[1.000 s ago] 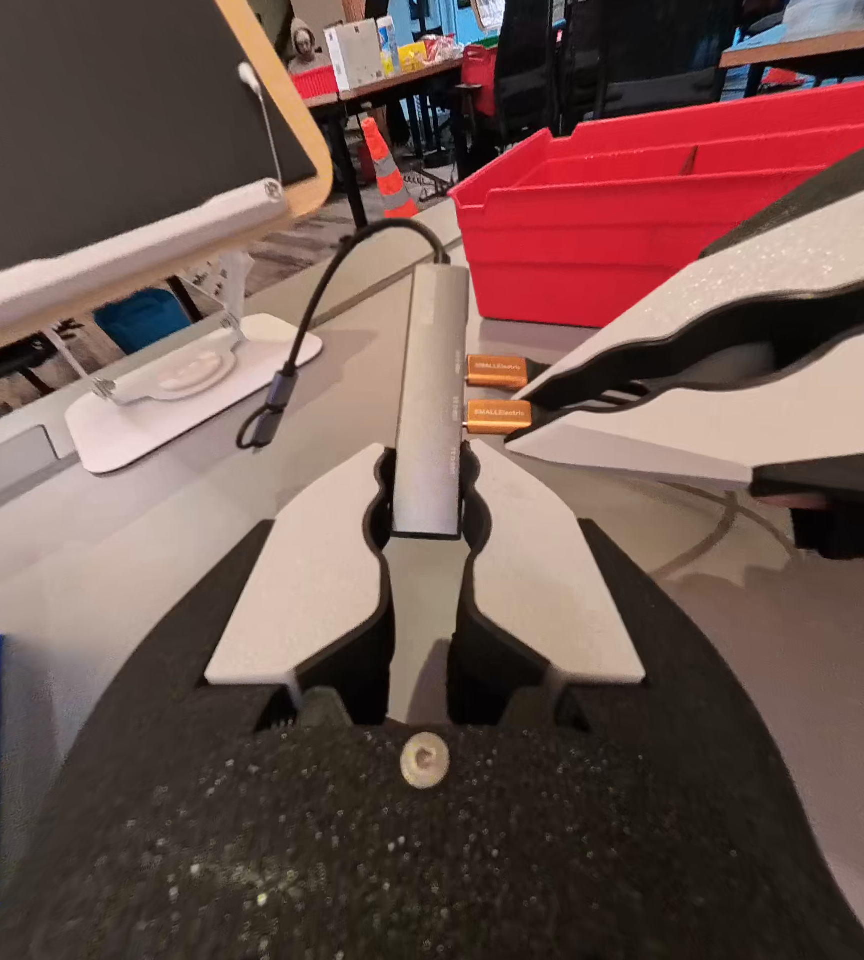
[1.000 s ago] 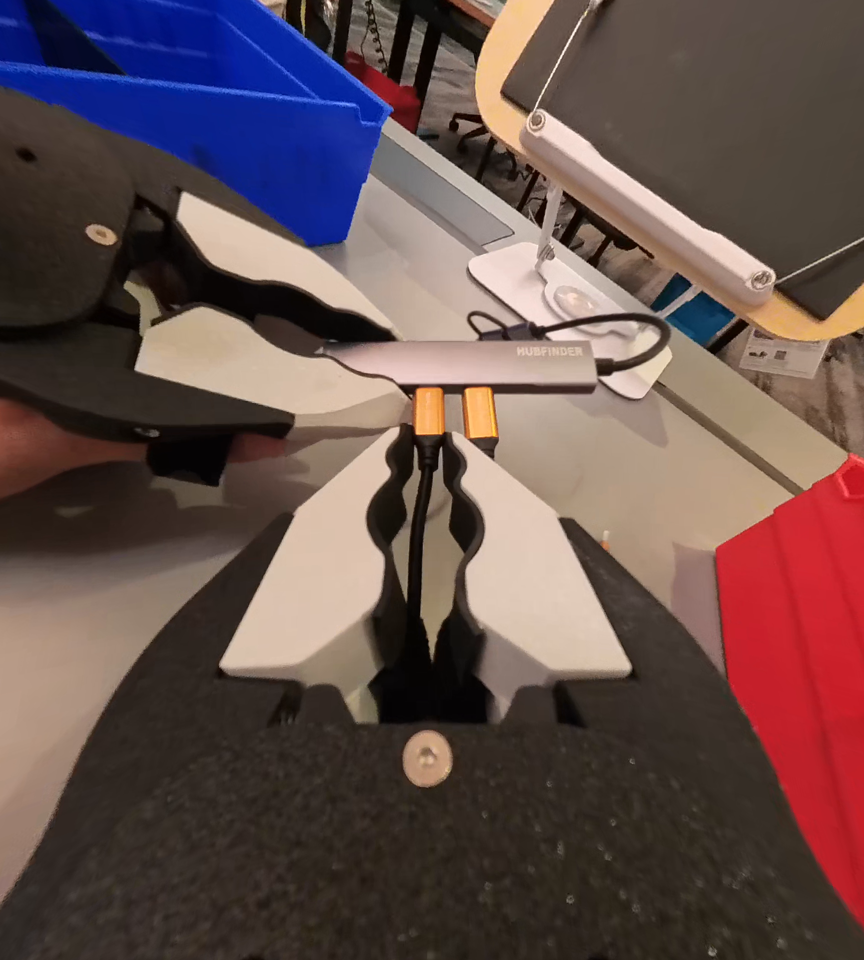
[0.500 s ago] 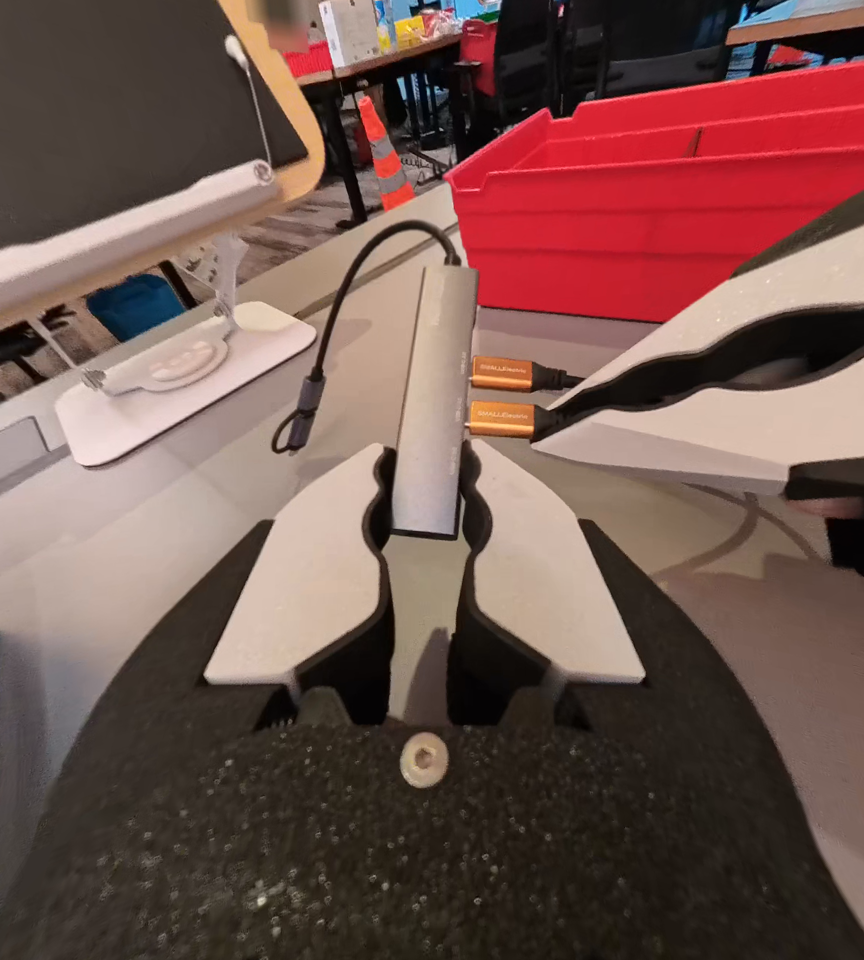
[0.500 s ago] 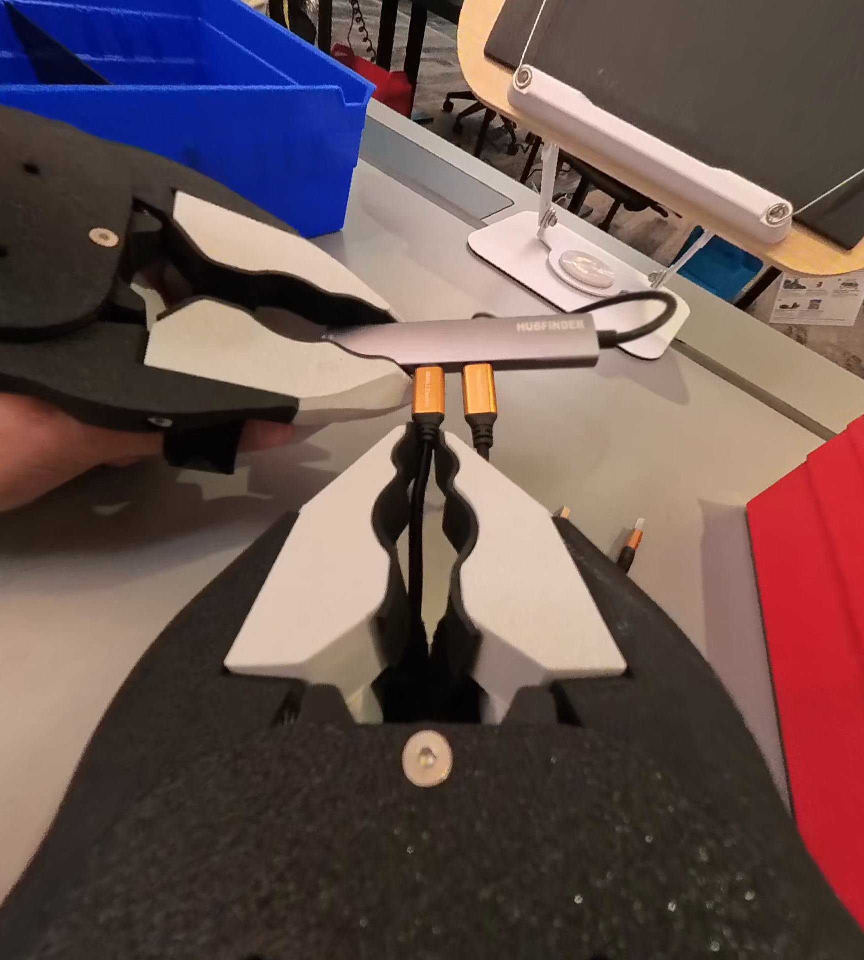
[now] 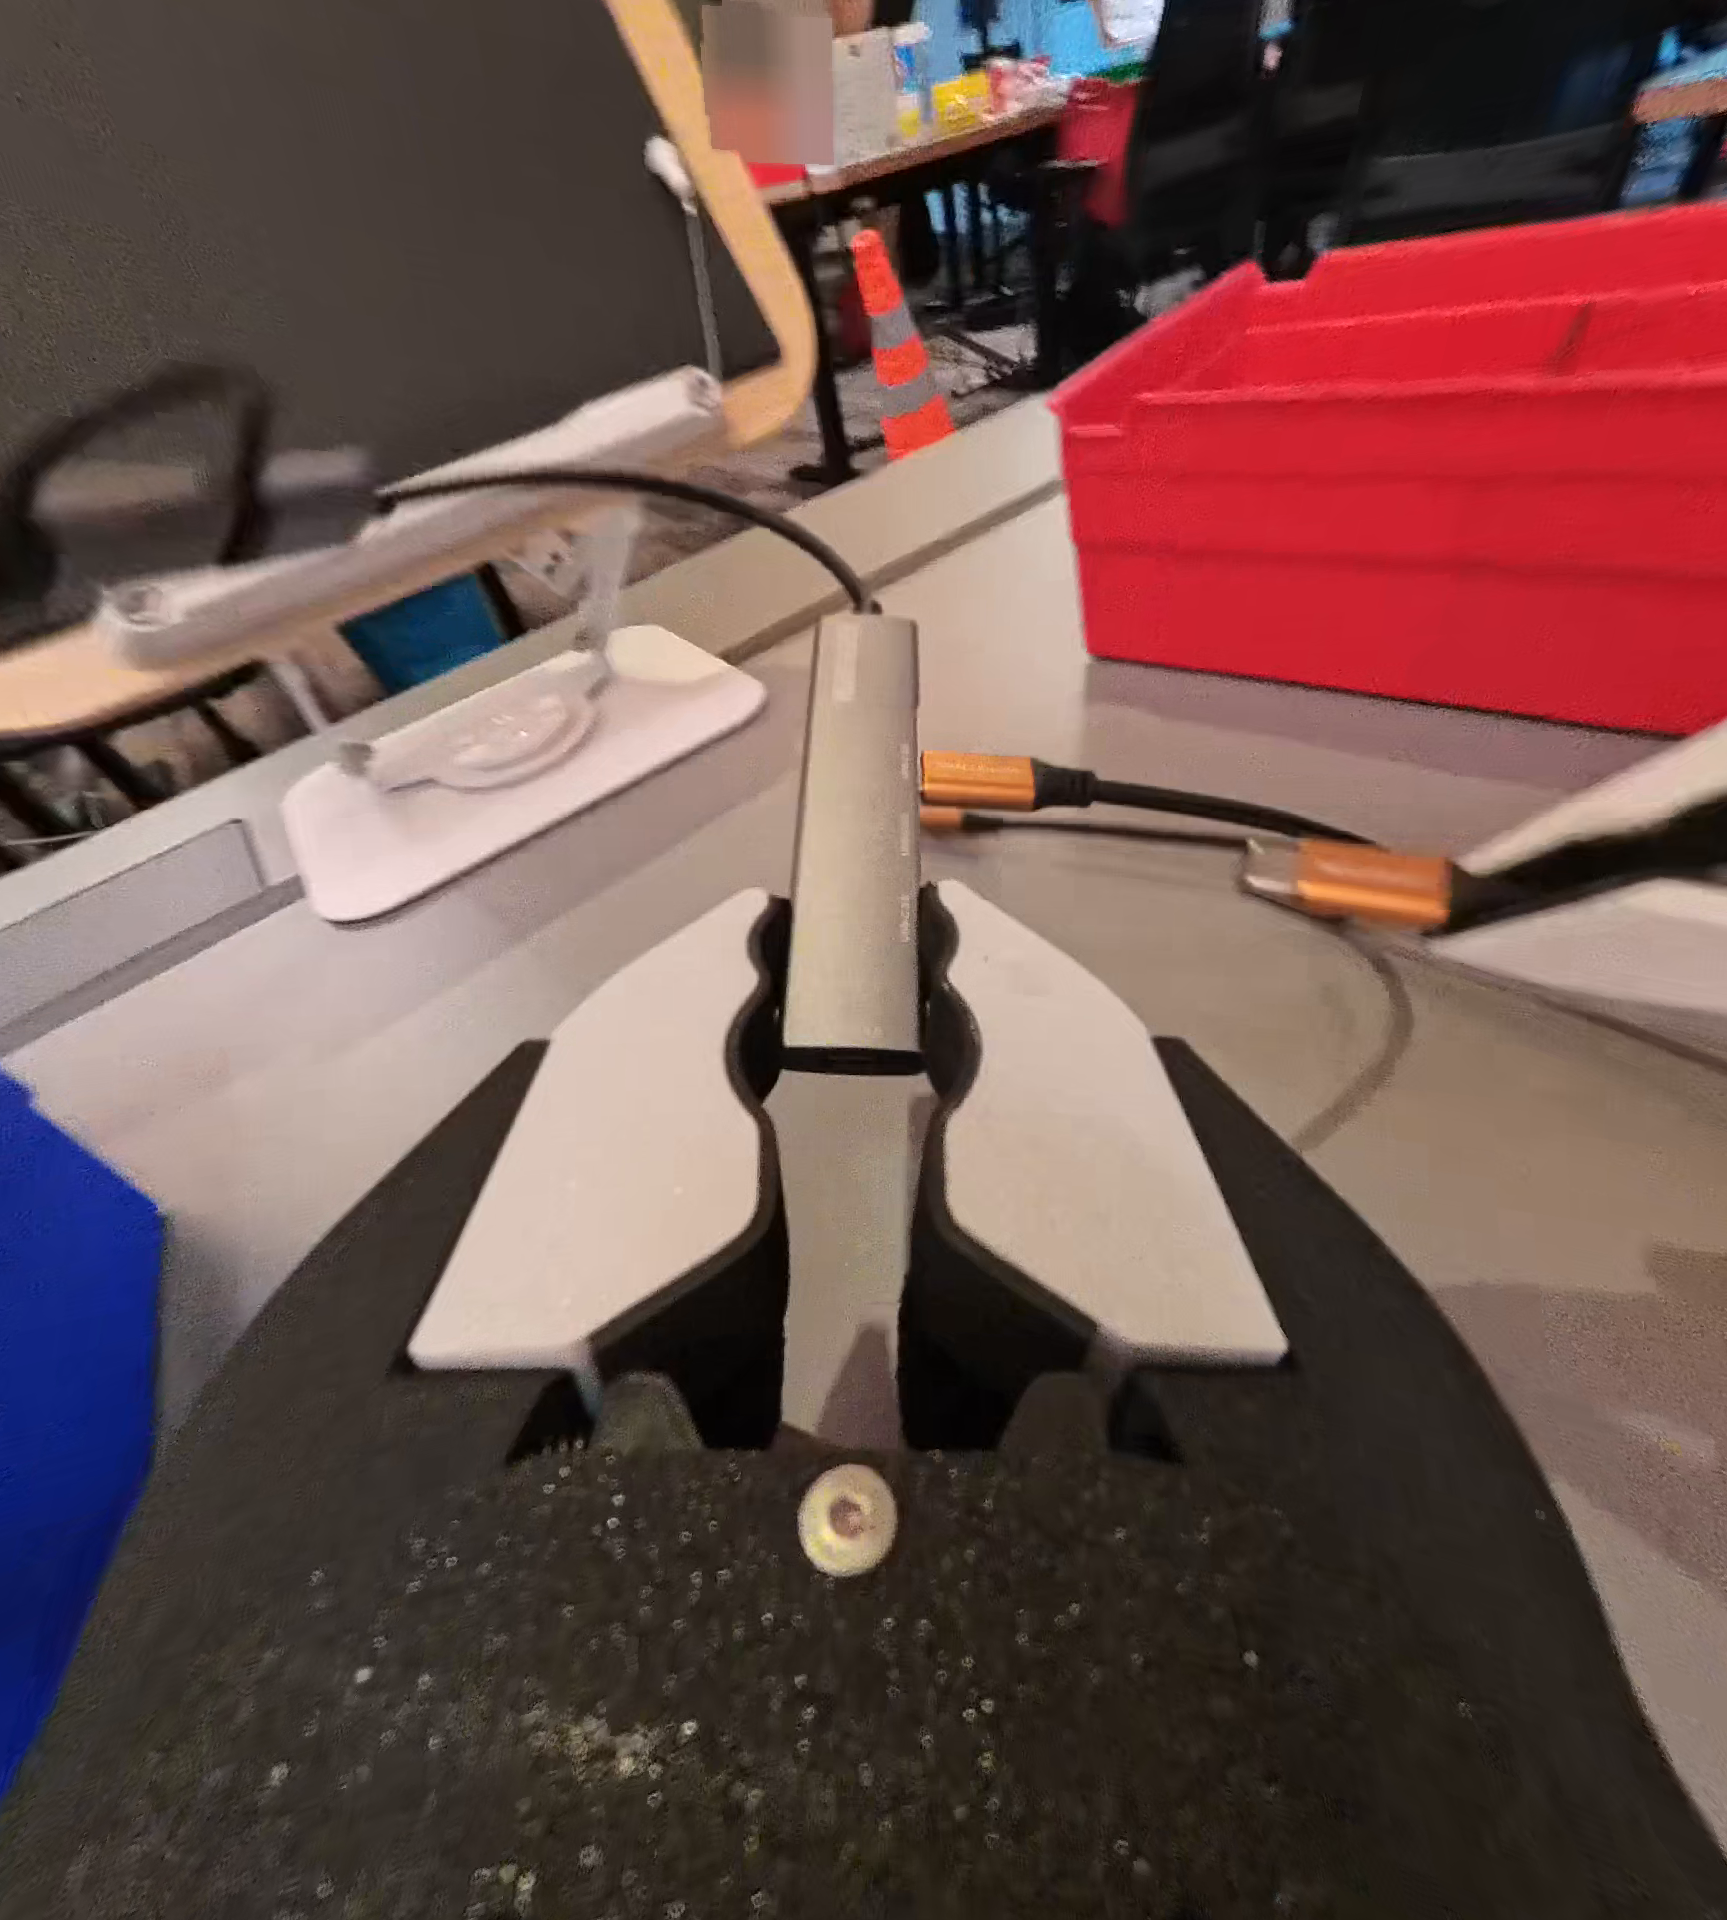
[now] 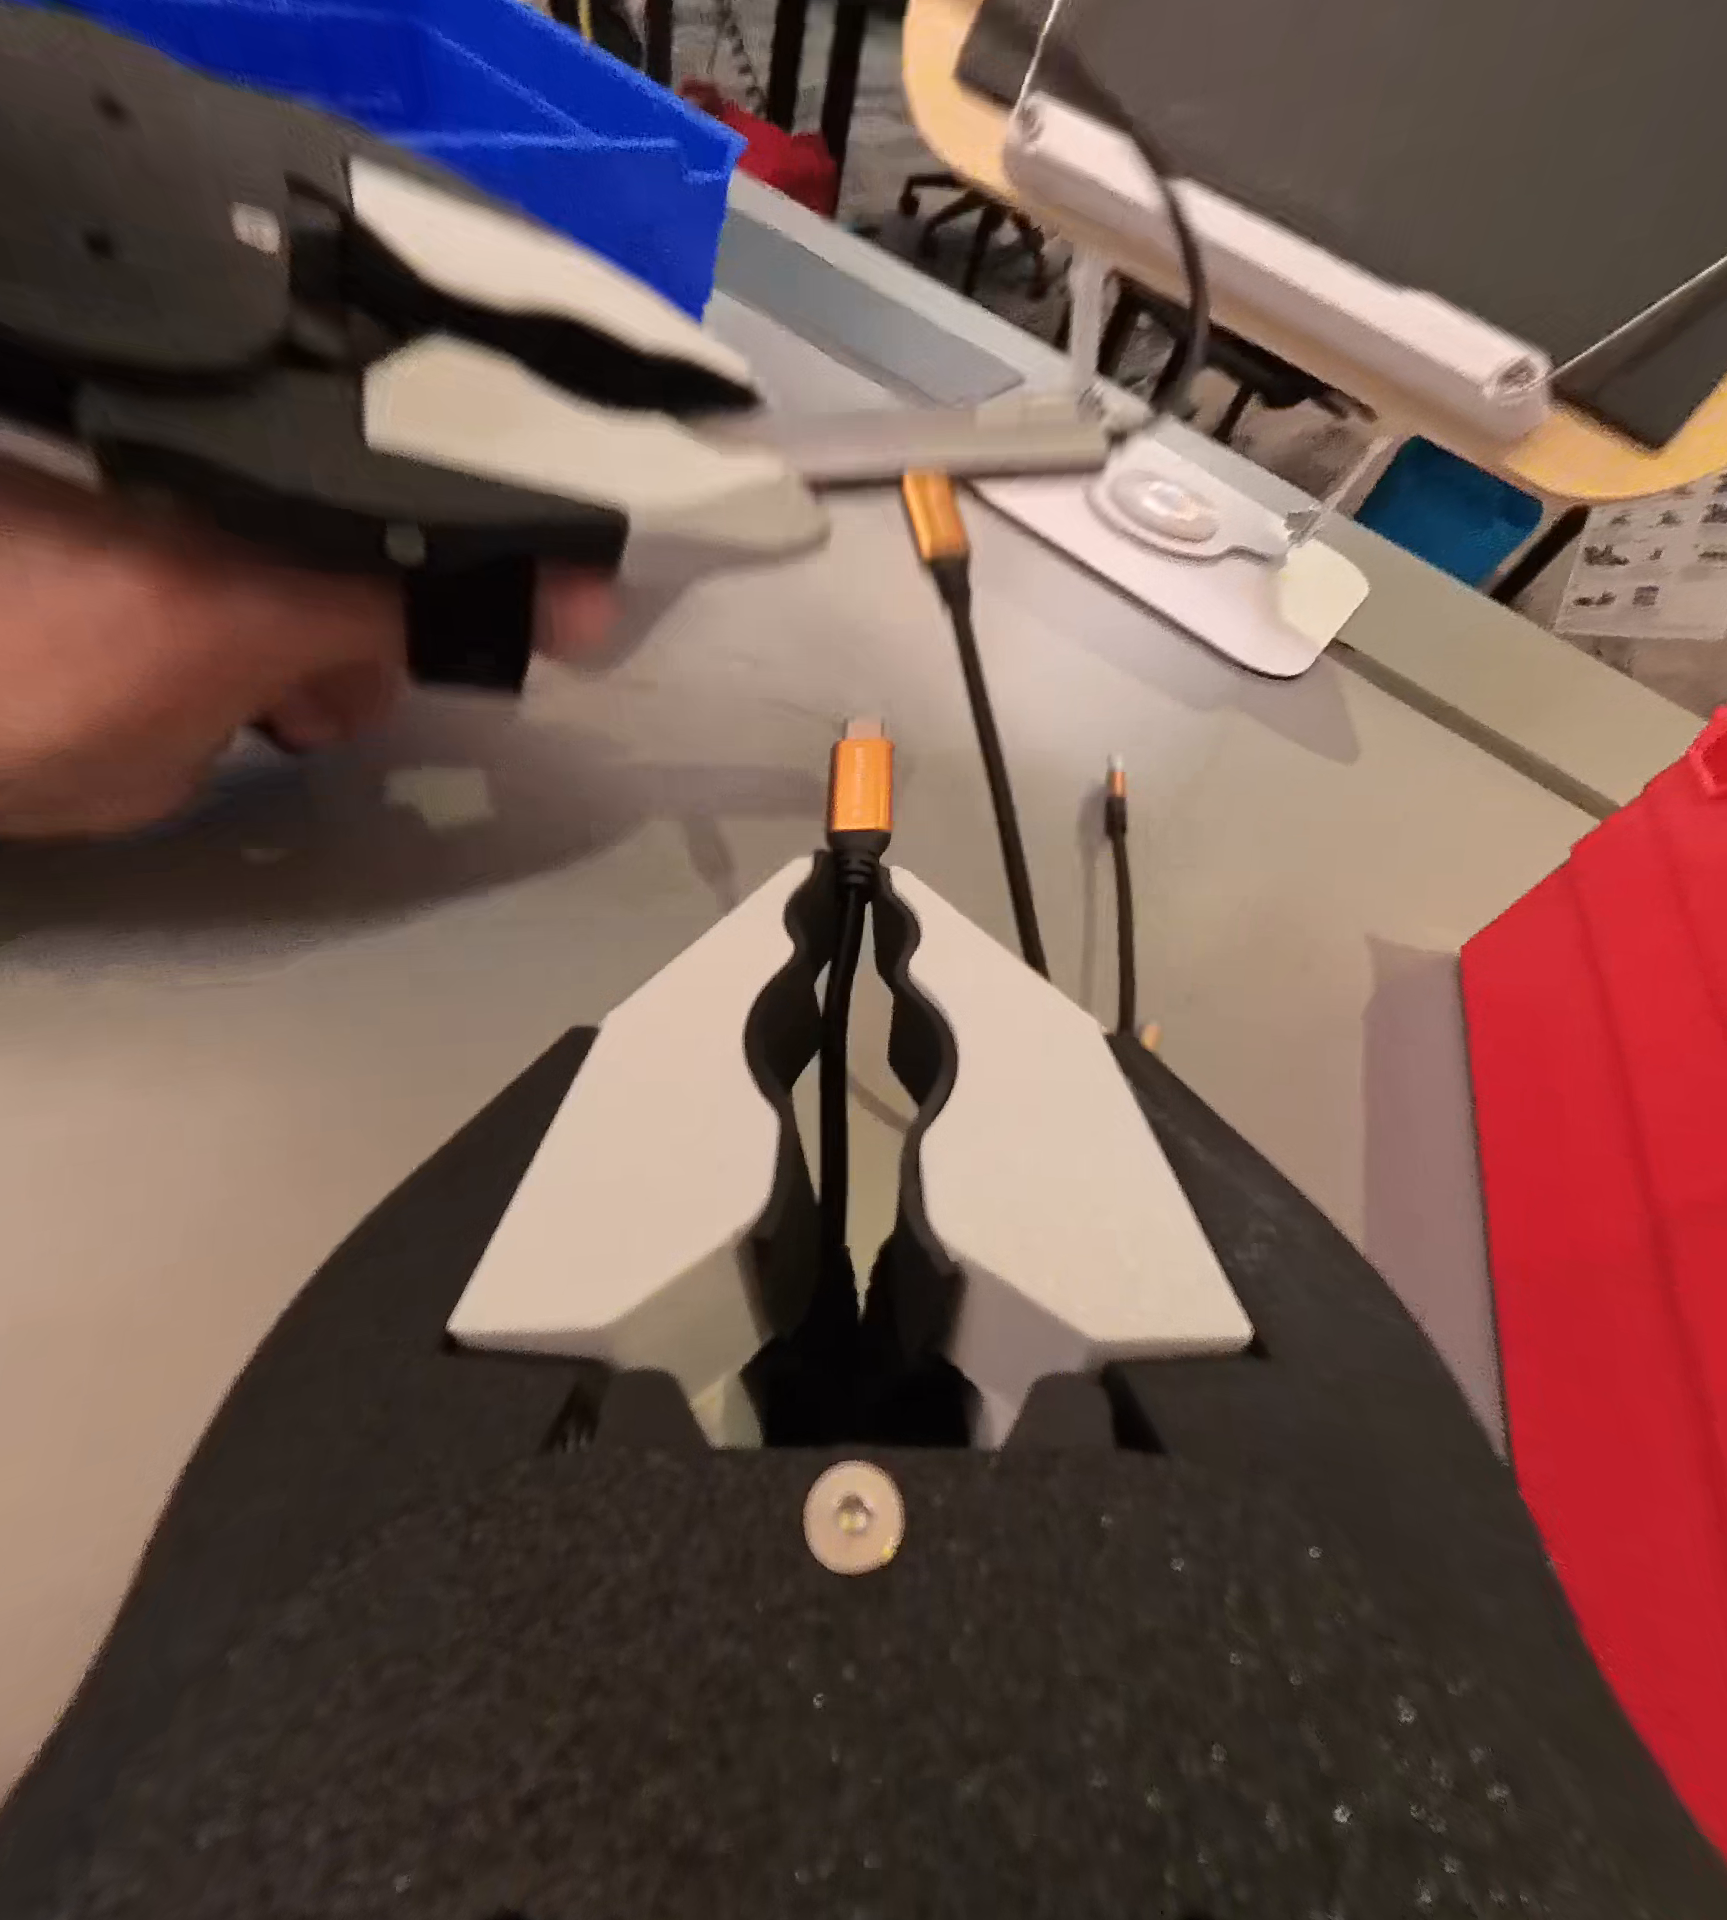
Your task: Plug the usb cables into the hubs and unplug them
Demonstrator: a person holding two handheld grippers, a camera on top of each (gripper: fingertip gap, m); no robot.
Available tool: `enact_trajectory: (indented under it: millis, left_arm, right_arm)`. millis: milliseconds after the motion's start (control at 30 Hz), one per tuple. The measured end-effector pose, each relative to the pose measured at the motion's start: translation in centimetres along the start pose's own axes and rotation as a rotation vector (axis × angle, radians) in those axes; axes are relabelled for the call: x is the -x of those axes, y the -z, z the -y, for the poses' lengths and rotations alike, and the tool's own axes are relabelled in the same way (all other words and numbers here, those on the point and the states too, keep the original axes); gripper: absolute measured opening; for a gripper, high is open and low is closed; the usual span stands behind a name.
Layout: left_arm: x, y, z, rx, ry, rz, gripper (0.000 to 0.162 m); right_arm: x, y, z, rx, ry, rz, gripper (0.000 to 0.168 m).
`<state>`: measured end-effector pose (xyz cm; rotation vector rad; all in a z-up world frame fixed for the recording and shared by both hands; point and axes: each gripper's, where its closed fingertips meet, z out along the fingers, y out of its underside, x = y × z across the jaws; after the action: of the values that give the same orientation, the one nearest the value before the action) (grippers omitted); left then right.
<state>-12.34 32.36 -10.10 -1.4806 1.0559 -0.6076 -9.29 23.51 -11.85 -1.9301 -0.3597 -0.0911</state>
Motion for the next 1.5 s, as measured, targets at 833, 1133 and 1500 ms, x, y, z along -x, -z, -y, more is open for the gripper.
enact_trajectory:
  millis: [833,1133,1500]
  left_arm:
    - [-3.7,1.1,-0.4,-0.033,-0.173,-0.152,0.023]
    - [-4.4,0.8,-0.4,-0.048,-0.280,-0.139,0.023]
    - [-4.0,0.3,-0.8,0.010,-0.049,-0.175,0.024]
  right_arm:
    - [-0.9,-4.5,1.9,0.072,-0.022,0.115,0.018]
    - [-0.3,-4.1,1.6,0.146,0.040,0.110,0.010]
    - [-0.5,-4.1,2.1,0.063,-0.016,0.018,0.011]
